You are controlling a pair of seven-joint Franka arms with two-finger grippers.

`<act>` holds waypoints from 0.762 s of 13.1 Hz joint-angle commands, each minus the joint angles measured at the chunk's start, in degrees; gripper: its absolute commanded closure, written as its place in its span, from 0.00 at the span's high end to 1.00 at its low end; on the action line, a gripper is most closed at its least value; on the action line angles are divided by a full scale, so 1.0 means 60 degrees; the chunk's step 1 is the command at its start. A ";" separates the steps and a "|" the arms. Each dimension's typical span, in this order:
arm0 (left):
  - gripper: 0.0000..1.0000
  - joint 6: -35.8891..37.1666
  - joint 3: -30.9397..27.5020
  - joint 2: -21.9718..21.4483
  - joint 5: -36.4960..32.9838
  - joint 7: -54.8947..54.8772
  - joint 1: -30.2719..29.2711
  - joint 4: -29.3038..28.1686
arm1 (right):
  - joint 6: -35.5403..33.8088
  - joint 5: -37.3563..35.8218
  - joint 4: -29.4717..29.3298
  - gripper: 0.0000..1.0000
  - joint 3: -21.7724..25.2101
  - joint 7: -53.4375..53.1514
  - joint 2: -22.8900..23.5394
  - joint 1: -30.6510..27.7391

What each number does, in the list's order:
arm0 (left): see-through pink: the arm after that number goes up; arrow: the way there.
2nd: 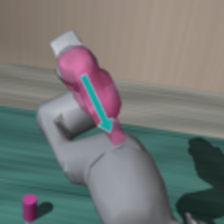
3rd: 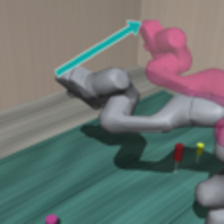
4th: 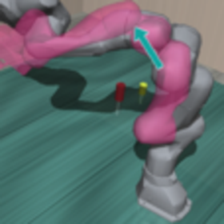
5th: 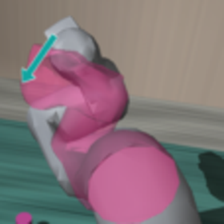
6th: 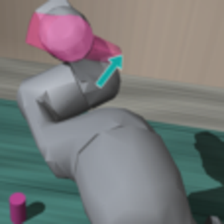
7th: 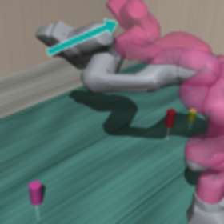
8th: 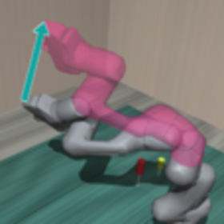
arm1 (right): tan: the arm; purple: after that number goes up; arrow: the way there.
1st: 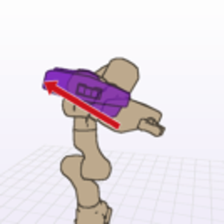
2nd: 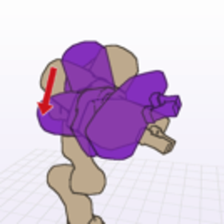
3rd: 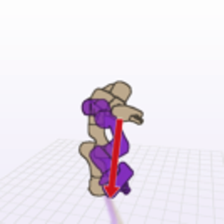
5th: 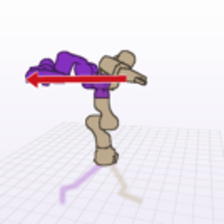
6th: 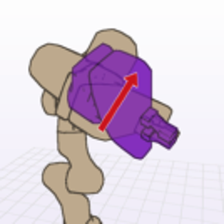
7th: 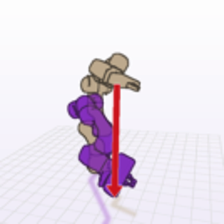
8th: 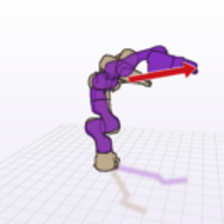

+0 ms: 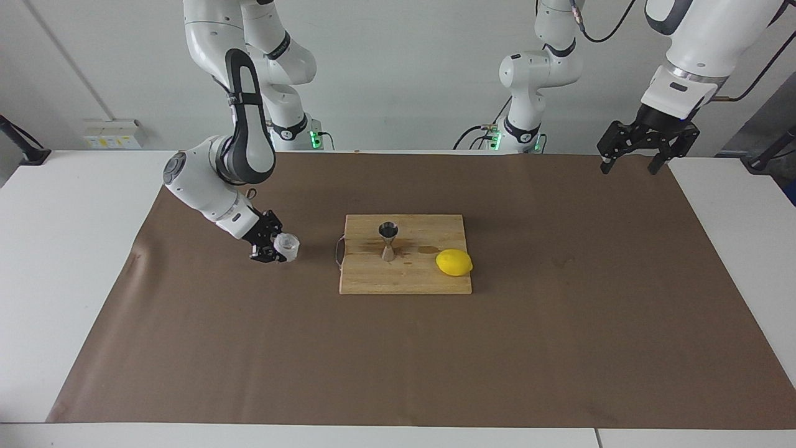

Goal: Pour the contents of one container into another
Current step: 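Carry the white cup back to its spot beside the board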

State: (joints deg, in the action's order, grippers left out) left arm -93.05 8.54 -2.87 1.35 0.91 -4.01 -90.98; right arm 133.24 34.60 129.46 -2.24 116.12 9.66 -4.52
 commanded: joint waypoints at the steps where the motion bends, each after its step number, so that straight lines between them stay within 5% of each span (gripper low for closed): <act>1: 1.00 -0.0180 -0.0018 -0.0005 -0.0166 -0.0035 0.0054 0.0075 | -0.0116 0.0283 0.0103 0.00 -0.0096 0.0379 0.0002 -0.0373; 4: 1.00 -0.0356 -0.0018 0.0024 -0.0166 -0.0064 0.0127 0.0090 | -0.0176 0.0240 0.0103 0.00 -0.0067 0.0452 0.0002 -0.0549; 7: 1.00 -0.0371 -0.0018 0.0024 -0.0166 -0.0078 0.0141 0.0104 | -0.0278 0.0108 0.0088 0.24 -0.0067 0.0481 -0.0042 -0.0755; 9: 1.00 -0.0357 -0.0018 0.0024 -0.0166 -0.0079 0.0127 0.0090 | -0.0278 0.0063 0.0088 1.00 -0.0067 0.0467 -0.0115 -0.0769; 10: 1.00 -0.0357 -0.0018 0.0024 -0.0166 -0.0064 0.0141 0.0090 | -0.0278 0.0063 0.0073 1.00 -0.0052 0.0452 -0.0159 -0.0784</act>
State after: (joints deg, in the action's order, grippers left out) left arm -94.81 8.85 -2.87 1.31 0.91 -3.96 -90.98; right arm 132.36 34.92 129.45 -2.25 117.36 9.66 -8.15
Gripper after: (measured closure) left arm 0.000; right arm 0.339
